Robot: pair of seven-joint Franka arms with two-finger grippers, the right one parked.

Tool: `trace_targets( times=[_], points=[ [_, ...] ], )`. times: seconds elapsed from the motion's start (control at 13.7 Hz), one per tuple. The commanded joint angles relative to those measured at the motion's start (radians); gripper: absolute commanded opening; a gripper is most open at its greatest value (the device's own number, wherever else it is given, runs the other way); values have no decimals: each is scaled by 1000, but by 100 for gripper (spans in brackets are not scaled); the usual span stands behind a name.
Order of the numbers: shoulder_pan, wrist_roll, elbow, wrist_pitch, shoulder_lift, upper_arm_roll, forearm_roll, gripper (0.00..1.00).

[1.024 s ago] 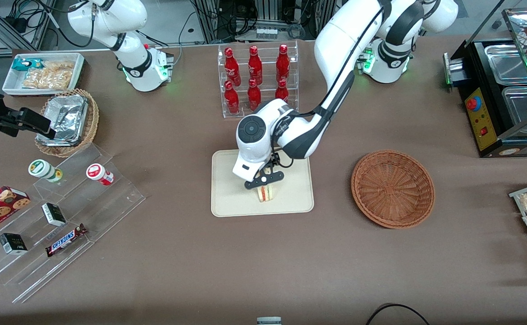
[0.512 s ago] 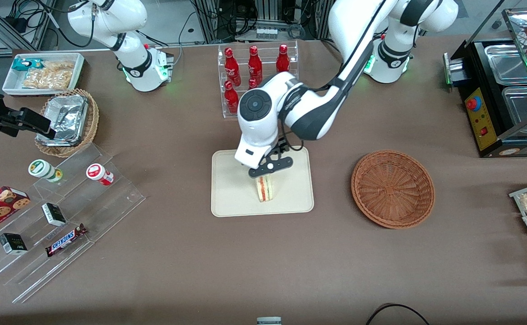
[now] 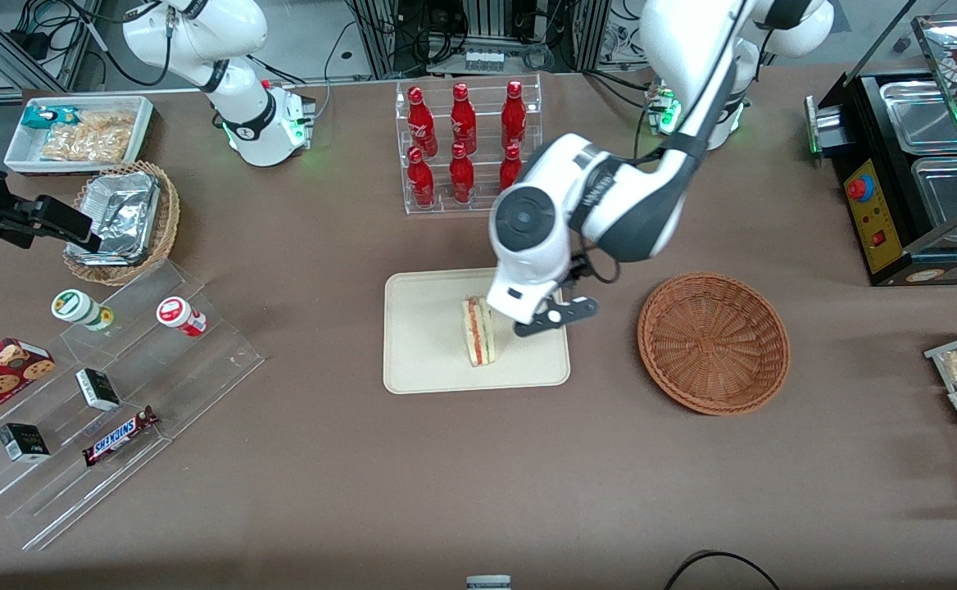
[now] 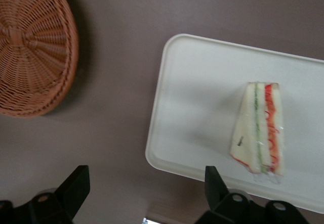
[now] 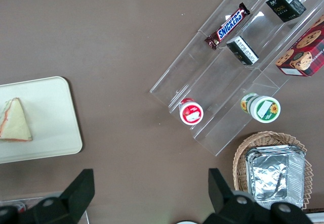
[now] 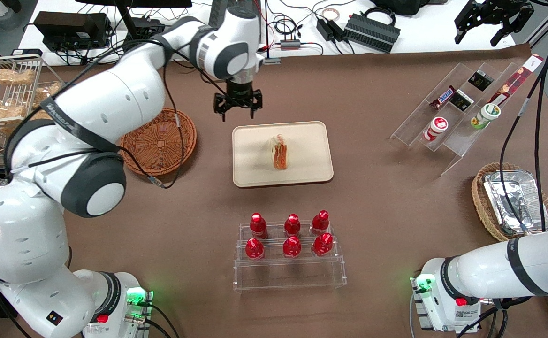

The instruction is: Place sandwich from basket to tray

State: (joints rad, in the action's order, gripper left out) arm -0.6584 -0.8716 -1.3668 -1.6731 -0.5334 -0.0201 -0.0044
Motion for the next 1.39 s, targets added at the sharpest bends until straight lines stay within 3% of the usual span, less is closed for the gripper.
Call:
trace_targets(
  times=[0.0,0.37,0.73,0.95,1.32],
  points=[
    [83,144,-151,1,145,3,-6,100],
    [253,434,-281,24,306,3,-14,100],
    [396,652,-287,147,415,3,-13,100],
    [572,756,-281,186,469,93,-8,100],
    [739,783,-244,207,518,189,15,100]
  ],
)
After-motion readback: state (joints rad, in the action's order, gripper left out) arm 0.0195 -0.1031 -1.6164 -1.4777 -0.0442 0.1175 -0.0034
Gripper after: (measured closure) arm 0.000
